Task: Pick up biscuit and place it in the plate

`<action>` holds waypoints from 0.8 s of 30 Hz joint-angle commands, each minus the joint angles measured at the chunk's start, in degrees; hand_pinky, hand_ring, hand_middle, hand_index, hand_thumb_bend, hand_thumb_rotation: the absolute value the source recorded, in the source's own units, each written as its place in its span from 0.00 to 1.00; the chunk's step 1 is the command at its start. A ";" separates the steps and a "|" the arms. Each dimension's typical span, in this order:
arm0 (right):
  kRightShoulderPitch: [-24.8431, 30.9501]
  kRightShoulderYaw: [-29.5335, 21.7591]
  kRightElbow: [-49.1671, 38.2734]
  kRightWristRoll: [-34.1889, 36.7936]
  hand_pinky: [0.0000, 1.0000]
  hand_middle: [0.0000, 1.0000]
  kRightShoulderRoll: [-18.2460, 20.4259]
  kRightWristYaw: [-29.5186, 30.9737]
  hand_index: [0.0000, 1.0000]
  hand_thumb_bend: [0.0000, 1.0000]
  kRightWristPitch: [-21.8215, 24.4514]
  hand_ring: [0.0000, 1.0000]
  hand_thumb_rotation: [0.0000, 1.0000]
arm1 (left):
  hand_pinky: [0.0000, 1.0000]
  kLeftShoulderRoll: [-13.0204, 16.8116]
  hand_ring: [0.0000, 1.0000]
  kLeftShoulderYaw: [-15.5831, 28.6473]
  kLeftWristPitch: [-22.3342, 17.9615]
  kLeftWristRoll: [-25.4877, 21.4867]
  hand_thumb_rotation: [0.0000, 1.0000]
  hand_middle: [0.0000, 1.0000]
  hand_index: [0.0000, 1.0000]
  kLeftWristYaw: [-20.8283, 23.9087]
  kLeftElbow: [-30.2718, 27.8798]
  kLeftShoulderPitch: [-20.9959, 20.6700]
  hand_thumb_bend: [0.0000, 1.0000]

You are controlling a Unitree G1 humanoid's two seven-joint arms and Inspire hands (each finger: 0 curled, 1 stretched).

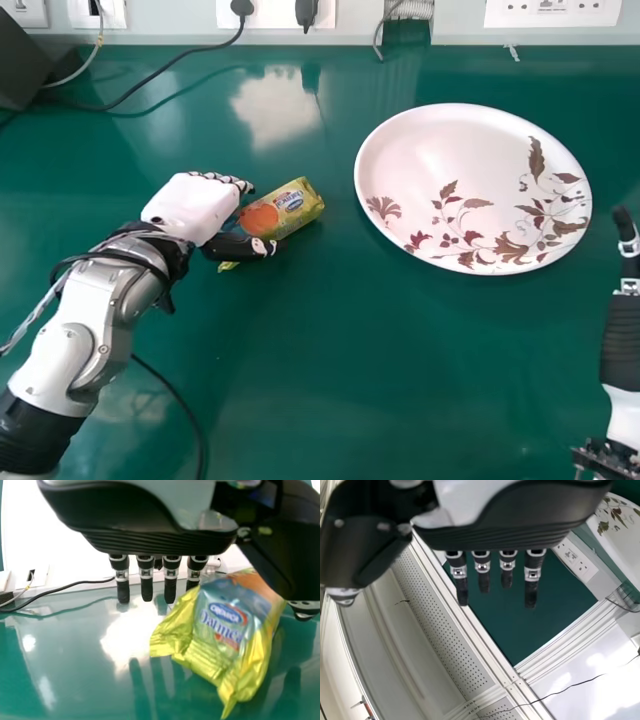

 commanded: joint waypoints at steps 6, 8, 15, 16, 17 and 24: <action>0.32 1.22 -1.44 -0.60 0.73 0.94 2.53 -1.51 0.91 1.00 -0.80 0.94 0.17 | 0.89 0.59 0.95 1.09 -3.65 -3.60 0.64 0.95 0.93 1.39 -1.01 -1.18 1.00; 0.49 1.49 -1.61 -0.86 0.72 0.93 2.47 -1.68 0.91 1.00 -0.95 0.94 0.17 | 0.88 0.73 0.95 1.07 -4.27 -3.82 0.64 0.94 0.92 1.57 -1.19 -1.34 1.00; 1.46 2.33 -2.96 -2.05 0.71 0.93 2.76 -2.95 0.89 1.00 -1.52 0.93 0.16 | 0.88 0.94 0.95 0.51 -5.08 -3.50 0.68 0.95 0.91 0.37 -1.09 -2.22 1.00; 1.52 2.46 -3.07 -2.18 0.71 0.93 2.67 -2.94 0.89 1.00 -1.66 0.93 0.16 | 0.88 1.09 0.95 0.41 -5.29 -3.44 0.69 0.96 0.92 0.13 -0.92 -2.33 1.00; 1.61 2.61 -3.23 -2.24 0.71 0.93 2.62 -2.97 0.89 1.00 -1.74 0.93 0.16 | 0.89 1.26 0.96 0.26 -5.37 -3.28 0.69 0.96 0.92 -0.24 -0.73 -2.47 1.00; 2.06 2.99 -3.78 -1.31 0.71 0.93 2.25 -3.01 0.88 1.00 -1.84 0.93 0.14 | 0.91 2.07 0.97 -0.03 -5.91 -3.00 0.70 0.97 0.92 -1.18 1.73 -3.07 1.00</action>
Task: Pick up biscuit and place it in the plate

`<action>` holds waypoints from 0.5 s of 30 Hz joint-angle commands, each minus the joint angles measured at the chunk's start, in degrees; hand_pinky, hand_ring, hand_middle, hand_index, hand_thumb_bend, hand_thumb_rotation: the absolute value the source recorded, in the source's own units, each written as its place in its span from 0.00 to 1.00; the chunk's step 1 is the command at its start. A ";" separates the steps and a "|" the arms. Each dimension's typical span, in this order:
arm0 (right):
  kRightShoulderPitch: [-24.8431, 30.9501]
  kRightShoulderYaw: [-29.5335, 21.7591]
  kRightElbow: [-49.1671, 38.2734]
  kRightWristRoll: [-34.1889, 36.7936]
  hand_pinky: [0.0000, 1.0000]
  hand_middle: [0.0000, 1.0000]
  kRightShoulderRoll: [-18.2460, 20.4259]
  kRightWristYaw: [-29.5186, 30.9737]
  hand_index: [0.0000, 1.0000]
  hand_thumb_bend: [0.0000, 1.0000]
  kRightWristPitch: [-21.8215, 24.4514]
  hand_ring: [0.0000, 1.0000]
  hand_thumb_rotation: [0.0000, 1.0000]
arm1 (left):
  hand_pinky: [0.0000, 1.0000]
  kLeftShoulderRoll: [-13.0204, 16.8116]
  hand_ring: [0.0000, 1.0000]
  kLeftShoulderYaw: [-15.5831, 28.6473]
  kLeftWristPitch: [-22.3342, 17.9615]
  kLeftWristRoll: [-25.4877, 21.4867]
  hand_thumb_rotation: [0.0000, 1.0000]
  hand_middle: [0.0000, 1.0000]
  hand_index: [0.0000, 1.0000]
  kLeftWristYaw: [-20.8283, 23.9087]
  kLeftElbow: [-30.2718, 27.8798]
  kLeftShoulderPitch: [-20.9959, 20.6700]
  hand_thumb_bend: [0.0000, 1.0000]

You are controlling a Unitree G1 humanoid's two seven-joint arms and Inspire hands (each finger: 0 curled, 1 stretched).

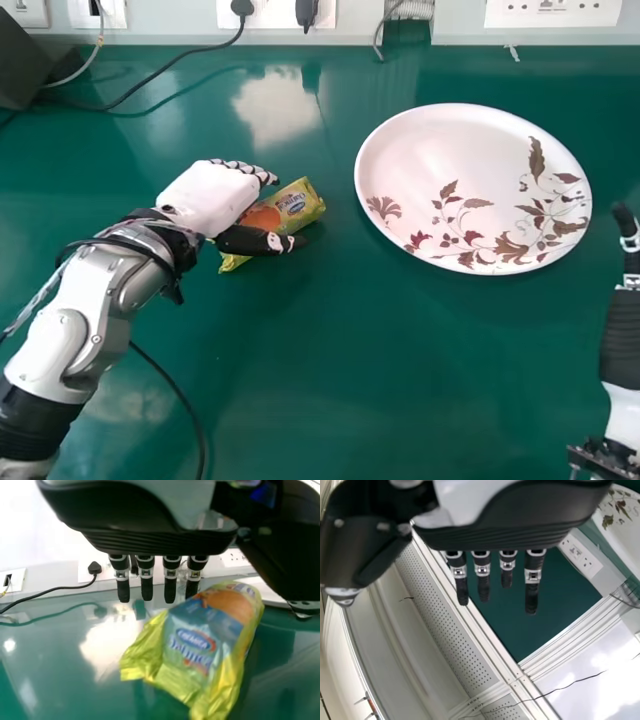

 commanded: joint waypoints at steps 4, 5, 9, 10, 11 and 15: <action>0.60 -0.12 -0.39 0.55 0.73 0.95 2.15 -0.33 0.89 1.00 -0.79 0.94 0.13 | 0.90 1.38 0.97 -0.61 -0.19 0.97 0.71 0.96 0.91 -1.37 2.14 -1.13 1.00; 0.61 -0.22 -0.35 0.73 0.73 0.95 2.17 -0.40 0.89 1.00 -0.77 0.94 0.13 | 0.90 1.52 0.97 -0.62 -0.29 0.95 0.71 0.96 0.91 -1.38 2.43 -1.17 1.00; 0.57 -0.60 -0.13 1.33 0.72 0.95 1.86 0.04 0.89 1.00 -0.84 0.94 0.11 | 0.89 2.30 0.97 -0.76 -0.85 0.95 0.70 0.95 0.90 -1.18 3.45 -1.15 1.00; 0.56 -0.67 -0.09 1.38 0.72 0.95 1.83 0.11 0.89 1.00 -0.87 0.94 0.11 | 0.89 2.46 0.97 -0.81 -0.81 1.11 0.69 0.95 0.89 -1.22 3.62 -1.14 1.00; 0.51 -0.78 -0.01 1.40 0.72 0.96 1.79 0.17 0.89 1.00 -0.90 0.94 0.11 | 0.89 2.55 0.97 -0.87 -0.65 1.40 0.69 0.95 0.89 -1.23 3.72 -1.09 1.00; 0.29 -1.32 0.26 1.28 0.72 0.95 1.62 0.03 0.89 1.00 -0.89 0.94 0.12 | 0.87 2.61 0.96 -1.05 -0.46 2.63 0.67 0.95 0.88 -0.40 4.31 -0.67 1.00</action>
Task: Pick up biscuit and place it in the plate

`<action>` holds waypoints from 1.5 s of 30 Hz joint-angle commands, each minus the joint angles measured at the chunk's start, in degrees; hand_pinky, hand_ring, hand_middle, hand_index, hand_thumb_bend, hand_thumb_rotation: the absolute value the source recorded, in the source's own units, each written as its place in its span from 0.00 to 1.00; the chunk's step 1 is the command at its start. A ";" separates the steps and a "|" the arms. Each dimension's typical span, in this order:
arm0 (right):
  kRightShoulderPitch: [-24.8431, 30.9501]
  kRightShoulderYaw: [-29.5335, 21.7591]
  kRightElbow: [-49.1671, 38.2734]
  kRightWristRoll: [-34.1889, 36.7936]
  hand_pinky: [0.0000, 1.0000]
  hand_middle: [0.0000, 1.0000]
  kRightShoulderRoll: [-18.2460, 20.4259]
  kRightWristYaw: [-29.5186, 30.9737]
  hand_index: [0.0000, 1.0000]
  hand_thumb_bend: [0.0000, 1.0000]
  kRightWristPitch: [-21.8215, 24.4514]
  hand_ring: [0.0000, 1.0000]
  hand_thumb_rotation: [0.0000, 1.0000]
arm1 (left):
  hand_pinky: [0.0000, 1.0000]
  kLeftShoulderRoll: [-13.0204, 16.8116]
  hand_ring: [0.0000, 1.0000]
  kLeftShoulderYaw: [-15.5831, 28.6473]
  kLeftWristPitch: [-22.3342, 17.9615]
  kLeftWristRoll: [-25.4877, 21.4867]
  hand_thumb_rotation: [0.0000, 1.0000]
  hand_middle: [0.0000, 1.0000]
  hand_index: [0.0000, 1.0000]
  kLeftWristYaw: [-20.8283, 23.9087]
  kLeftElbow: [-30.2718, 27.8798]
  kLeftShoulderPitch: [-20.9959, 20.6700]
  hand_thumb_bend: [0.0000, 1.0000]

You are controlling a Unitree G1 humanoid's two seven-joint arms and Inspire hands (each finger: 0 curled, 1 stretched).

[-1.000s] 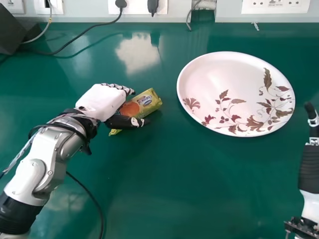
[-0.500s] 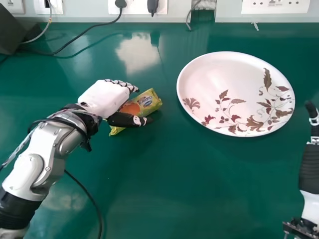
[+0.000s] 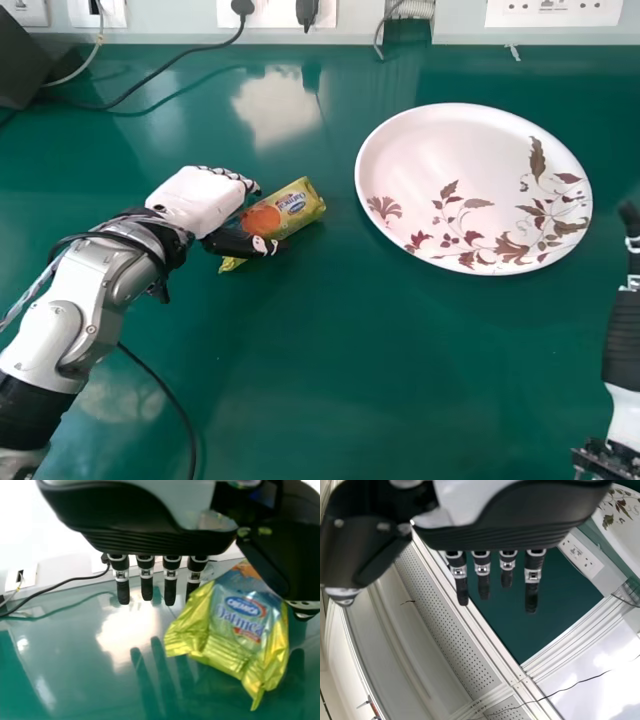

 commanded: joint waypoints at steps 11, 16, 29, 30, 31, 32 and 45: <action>0.17 -1.11 -0.73 3.56 0.73 0.95 1.57 -0.86 0.88 1.00 0.77 0.94 0.13 | 0.65 -0.01 0.80 -3.17 -0.57 5.18 0.41 0.86 0.84 4.39 1.70 1.91 0.97; 0.26 -1.08 -1.15 3.97 0.71 0.94 1.49 -0.81 0.86 1.00 0.78 0.92 0.14 | 0.55 0.25 0.69 -5.51 -2.29 7.58 0.38 0.77 0.80 6.87 2.95 2.19 0.86; 0.51 -0.95 -2.46 3.09 0.69 0.94 1.88 -2.18 0.86 0.99 1.02 0.92 0.13 | 0.47 -0.80 0.60 -8.98 -3.28 11.21 0.38 0.71 0.78 6.90 5.05 0.90 0.78; 0.56 -0.89 -2.60 2.96 0.68 0.94 1.94 -2.40 0.86 0.99 1.07 0.92 0.13 | 0.46 -0.71 0.59 -9.17 -3.50 11.36 0.39 0.71 0.77 6.85 5.11 0.85 0.77; 0.63 -0.82 -2.74 3.06 0.68 0.94 1.89 -2.45 0.86 0.99 1.17 0.93 0.14 | 0.46 -0.68 0.59 -9.28 -3.67 11.45 0.39 0.71 0.77 6.82 5.14 0.85 0.77; 0.66 -0.79 -2.81 3.21 0.68 0.94 1.79 -2.38 0.86 0.99 1.24 0.93 0.13 | 0.46 -0.68 0.59 -9.37 -3.82 11.51 0.37 0.71 0.77 6.82 5.15 0.87 0.75; 0.44 -0.57 -2.87 4.88 0.69 0.94 2.56 -3.73 0.86 0.98 1.23 0.93 0.13 | 0.39 -0.08 0.51 -10.04 -4.98 11.84 0.16 0.64 0.71 6.87 6.40 0.74 0.72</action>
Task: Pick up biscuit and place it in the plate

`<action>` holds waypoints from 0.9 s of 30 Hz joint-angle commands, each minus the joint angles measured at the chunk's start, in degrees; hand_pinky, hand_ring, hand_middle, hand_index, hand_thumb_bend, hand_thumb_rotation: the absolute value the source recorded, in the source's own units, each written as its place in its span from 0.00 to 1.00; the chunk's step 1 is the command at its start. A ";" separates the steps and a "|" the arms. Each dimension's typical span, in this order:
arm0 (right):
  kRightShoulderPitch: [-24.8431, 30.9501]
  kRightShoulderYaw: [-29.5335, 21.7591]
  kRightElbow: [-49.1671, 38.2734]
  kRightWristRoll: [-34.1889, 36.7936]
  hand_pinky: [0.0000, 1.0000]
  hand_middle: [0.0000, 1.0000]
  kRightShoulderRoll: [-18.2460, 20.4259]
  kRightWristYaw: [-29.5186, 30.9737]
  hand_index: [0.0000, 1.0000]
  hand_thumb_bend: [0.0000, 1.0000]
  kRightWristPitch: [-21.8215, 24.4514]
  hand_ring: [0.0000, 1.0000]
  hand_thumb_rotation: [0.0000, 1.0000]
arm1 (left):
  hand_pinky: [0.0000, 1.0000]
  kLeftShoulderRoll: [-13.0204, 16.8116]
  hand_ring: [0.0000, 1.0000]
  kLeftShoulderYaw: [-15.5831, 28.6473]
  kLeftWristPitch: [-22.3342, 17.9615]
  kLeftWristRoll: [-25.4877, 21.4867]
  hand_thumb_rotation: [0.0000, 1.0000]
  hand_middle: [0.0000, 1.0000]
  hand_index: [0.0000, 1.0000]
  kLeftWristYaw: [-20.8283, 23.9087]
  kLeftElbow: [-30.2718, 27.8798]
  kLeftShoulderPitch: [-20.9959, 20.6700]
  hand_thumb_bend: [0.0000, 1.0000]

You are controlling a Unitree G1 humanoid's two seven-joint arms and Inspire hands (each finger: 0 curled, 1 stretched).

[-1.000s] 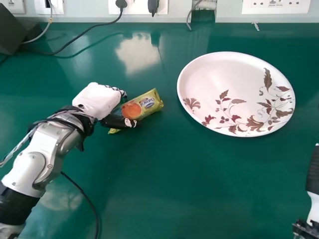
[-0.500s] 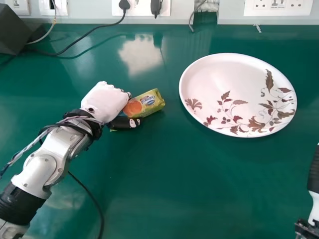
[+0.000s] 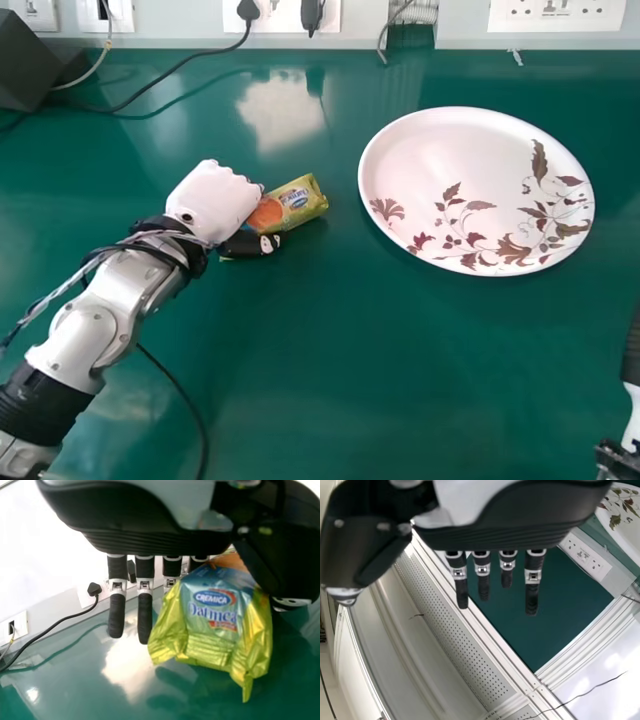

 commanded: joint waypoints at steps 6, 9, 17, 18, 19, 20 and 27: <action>-0.18 -0.42 0.24 0.65 0.70 0.94 2.51 -0.47 0.86 0.99 -0.64 0.93 0.13 | 0.36 0.90 0.48 -2.53 -2.18 0.02 0.06 0.61 0.68 -1.32 2.11 2.74 0.59; -0.40 -0.60 0.45 0.50 0.70 0.93 2.62 -0.65 0.85 0.99 -0.90 0.93 0.13 | 0.35 1.13 0.47 -2.44 -2.42 -0.06 0.01 0.59 0.65 -1.09 2.11 2.78 0.53; -0.34 -0.57 -0.22 -0.38 0.69 0.93 3.06 -2.98 0.85 0.99 -0.99 0.93 0.13 | 0.31 1.53 0.40 -2.20 -2.58 -0.46 0.00 0.49 0.52 -1.76 1.55 3.00 0.51; -0.29 -0.48 -0.43 -0.54 0.69 0.93 3.07 -3.36 0.85 0.99 -0.94 0.93 0.13 | 0.29 1.61 0.37 -2.18 -2.64 -0.51 0.00 0.48 0.50 -1.64 1.51 3.06 0.52; -0.23 -0.39 -0.63 -0.83 0.69 0.93 3.04 -3.73 0.85 0.99 -0.91 0.92 0.13 | 0.28 1.66 0.36 -2.13 -2.66 -0.57 0.00 0.48 0.50 -1.47 1.47 3.13 0.52; -0.17 -0.32 -0.76 -1.07 0.68 0.93 3.01 -3.99 0.85 0.99 -0.91 0.92 0.13 | 0.28 1.70 0.35 -2.12 -2.66 -0.54 0.00 0.48 0.49 -1.29 1.48 3.17 0.52; 0.35 0.18 -1.36 -0.48 0.66 0.93 3.11 -5.55 0.84 0.98 -0.66 0.91 0.12 | 0.25 1.21 0.31 -1.02 -2.12 -2.11 0.00 0.48 0.48 -1.25 0.84 3.25 0.52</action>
